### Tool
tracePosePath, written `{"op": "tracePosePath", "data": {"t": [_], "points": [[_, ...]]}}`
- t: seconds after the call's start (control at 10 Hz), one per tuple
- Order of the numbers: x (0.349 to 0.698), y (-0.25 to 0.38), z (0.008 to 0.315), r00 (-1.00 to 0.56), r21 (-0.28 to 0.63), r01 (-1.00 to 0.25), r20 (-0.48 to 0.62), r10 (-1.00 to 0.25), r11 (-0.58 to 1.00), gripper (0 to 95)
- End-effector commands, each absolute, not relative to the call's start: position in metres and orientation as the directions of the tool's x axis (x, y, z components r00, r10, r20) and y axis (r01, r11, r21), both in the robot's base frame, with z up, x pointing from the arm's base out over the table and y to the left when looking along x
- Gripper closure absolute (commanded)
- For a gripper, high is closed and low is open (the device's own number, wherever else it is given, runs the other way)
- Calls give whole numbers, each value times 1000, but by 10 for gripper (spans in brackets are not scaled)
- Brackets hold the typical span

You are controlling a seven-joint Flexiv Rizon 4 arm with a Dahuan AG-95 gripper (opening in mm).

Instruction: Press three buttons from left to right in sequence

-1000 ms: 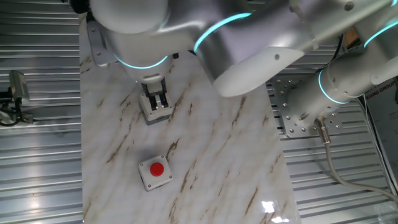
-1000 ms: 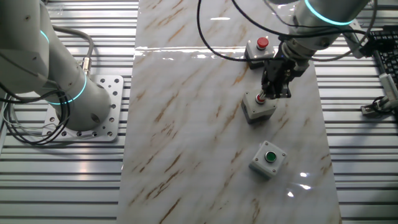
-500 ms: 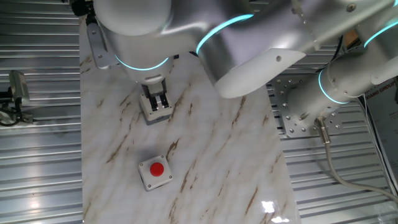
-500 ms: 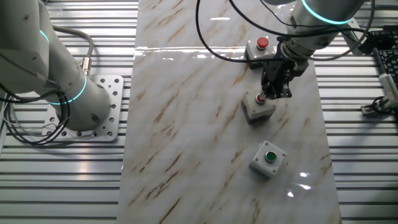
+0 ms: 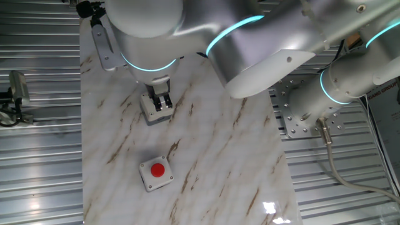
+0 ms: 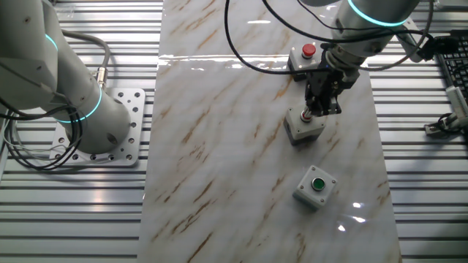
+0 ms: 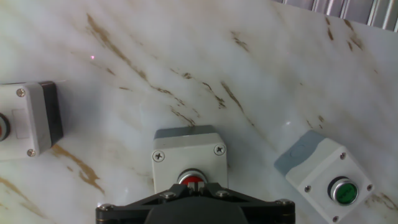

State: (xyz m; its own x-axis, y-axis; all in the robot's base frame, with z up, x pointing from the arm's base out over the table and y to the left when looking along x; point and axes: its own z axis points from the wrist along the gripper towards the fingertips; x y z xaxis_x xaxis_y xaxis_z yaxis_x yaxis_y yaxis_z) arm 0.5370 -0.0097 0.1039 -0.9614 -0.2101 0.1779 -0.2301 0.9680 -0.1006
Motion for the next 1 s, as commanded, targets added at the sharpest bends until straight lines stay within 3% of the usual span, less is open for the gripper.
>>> {"op": "tracePosePath", "data": {"t": [0.1, 0.6, 1.0], "points": [[538, -10, 103, -956, -107, -254, 179, -233, 961, 950], [538, -10, 103, -951, -106, -271, 184, -249, 957, 950], [536, -12, 101, -968, -55, -172, 195, -159, 984, 950]]}}
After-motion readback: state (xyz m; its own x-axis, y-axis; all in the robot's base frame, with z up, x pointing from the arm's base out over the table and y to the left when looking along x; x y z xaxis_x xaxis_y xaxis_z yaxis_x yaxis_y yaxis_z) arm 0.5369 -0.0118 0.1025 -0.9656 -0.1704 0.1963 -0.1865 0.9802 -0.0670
